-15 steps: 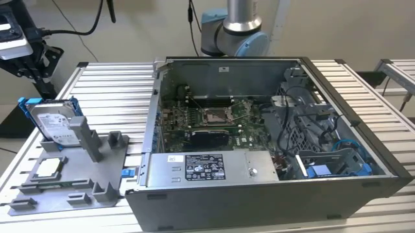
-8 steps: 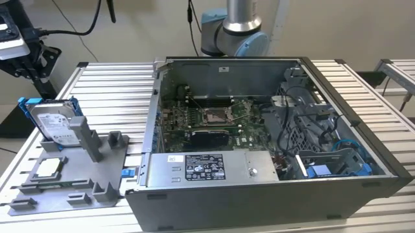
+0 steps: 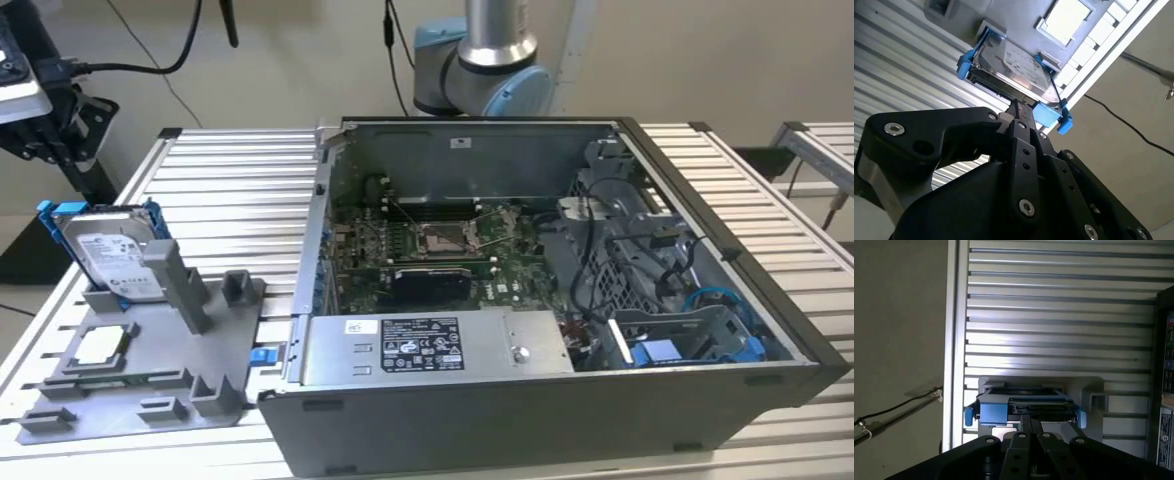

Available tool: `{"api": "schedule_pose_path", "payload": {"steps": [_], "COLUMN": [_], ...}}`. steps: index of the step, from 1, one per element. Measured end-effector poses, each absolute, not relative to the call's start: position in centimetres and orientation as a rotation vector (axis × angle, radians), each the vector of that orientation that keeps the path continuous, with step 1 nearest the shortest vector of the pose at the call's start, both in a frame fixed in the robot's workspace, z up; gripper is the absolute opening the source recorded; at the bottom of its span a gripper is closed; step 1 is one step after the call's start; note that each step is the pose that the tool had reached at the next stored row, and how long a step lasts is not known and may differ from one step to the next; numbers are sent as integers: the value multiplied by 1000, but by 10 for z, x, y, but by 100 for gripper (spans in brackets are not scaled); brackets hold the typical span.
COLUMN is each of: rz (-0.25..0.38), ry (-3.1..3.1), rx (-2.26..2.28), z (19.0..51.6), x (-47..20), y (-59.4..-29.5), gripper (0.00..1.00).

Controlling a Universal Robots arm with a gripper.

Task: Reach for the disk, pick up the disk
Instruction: 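Reach for the disk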

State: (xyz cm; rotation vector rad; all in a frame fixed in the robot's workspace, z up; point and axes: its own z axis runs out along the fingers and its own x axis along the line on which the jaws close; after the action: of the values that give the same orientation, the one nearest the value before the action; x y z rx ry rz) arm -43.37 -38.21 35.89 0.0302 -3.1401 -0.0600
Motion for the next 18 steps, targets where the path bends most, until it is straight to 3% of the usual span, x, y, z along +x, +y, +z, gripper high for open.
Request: {"api": "schedule_pose_path", "payload": {"steps": [18], "rz": [-60], "ry": [-3140], "rx": [31], "z": [358], "x": [-443], "y": [-383], "gripper": [0]}}
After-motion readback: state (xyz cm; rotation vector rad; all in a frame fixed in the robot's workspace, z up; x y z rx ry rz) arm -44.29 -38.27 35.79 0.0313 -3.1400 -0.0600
